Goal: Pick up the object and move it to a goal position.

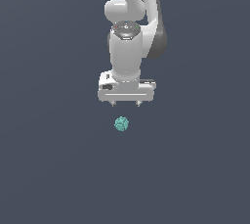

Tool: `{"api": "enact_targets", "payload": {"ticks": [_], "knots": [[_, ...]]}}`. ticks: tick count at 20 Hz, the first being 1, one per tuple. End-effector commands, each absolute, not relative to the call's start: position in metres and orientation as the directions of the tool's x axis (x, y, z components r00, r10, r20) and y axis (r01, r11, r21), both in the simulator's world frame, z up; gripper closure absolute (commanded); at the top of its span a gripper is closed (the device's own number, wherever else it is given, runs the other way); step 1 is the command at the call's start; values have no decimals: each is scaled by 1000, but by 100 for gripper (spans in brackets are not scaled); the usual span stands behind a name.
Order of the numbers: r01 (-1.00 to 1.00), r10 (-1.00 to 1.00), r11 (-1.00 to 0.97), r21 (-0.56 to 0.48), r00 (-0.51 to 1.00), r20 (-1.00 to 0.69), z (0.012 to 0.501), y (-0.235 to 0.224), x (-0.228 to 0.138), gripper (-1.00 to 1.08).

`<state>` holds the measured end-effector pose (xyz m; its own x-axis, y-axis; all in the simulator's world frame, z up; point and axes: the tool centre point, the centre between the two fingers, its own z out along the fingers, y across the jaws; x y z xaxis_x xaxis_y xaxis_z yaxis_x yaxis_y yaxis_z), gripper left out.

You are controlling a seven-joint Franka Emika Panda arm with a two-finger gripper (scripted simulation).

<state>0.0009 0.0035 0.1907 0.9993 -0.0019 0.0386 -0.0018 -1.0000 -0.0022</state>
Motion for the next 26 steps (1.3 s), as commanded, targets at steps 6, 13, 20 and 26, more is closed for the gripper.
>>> {"api": "enact_targets", "payload": {"ticks": [6, 13, 20, 26], "knots": [[4, 4, -1000, -8, 999, 50, 194, 2, 2, -92], [16, 15, -1000, -14, 998, 65, 200, 1, 4, -92], [-28, -29, -999, -15, 998, 54, 185, -1, 5, -92], [-122, -123, -992, -15, 992, 34, 152, -6, 7, -92]]}}
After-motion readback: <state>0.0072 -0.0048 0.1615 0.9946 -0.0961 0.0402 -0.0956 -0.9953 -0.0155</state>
